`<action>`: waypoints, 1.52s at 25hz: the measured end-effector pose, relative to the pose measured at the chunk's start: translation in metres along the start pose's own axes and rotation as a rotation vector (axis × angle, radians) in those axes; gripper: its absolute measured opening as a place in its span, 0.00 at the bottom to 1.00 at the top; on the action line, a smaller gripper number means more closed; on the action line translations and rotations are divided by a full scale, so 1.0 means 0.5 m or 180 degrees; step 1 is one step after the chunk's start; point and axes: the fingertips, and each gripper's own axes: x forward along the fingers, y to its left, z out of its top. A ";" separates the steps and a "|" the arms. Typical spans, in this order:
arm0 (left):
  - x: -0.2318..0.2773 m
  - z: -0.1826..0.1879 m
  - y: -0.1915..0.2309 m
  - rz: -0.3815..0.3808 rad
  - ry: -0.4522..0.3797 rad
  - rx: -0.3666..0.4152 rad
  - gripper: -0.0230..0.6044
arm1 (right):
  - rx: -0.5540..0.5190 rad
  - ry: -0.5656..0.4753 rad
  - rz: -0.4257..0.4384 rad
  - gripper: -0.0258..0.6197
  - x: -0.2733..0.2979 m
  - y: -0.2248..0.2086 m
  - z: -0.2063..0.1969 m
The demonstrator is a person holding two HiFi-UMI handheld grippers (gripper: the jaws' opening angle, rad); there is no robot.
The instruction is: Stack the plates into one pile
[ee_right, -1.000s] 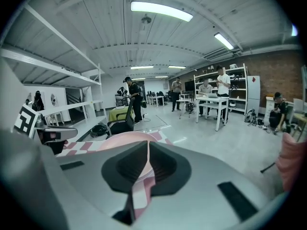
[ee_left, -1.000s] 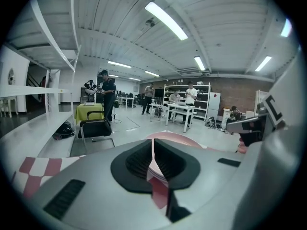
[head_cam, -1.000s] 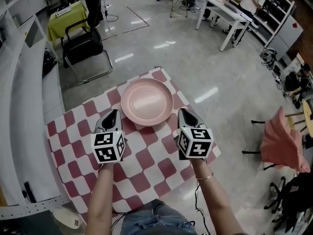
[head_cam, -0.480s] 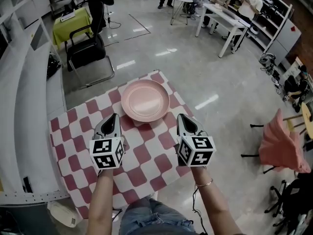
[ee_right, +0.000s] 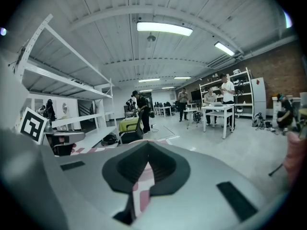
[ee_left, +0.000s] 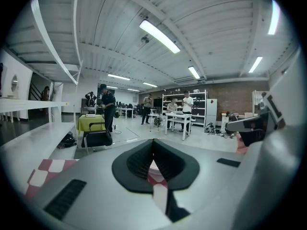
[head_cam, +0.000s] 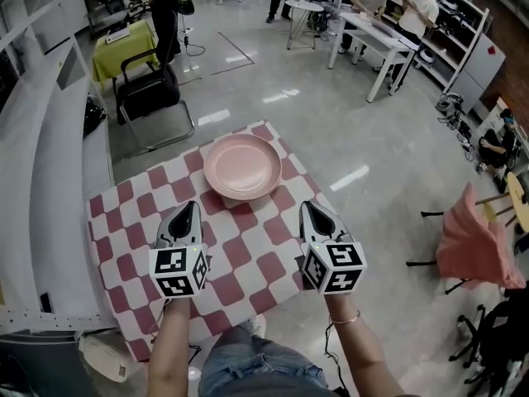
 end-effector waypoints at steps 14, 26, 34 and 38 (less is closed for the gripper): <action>-0.111 0.015 -0.015 0.0022 -0.0194 0.0037 0.06 | 0.0012 -0.0307 0.0049 0.05 -0.097 0.042 0.021; -0.159 0.015 -0.038 -0.0001 -0.0257 0.0005 0.06 | -0.0081 -0.0402 0.0146 0.05 -0.147 0.080 0.012; -0.176 0.022 -0.041 0.0021 -0.0300 0.0066 0.06 | -0.0142 -0.0498 0.0153 0.05 -0.169 0.086 0.027; -0.181 0.018 -0.043 0.0007 -0.0299 0.0062 0.06 | -0.0188 -0.0521 0.0161 0.05 -0.174 0.093 0.026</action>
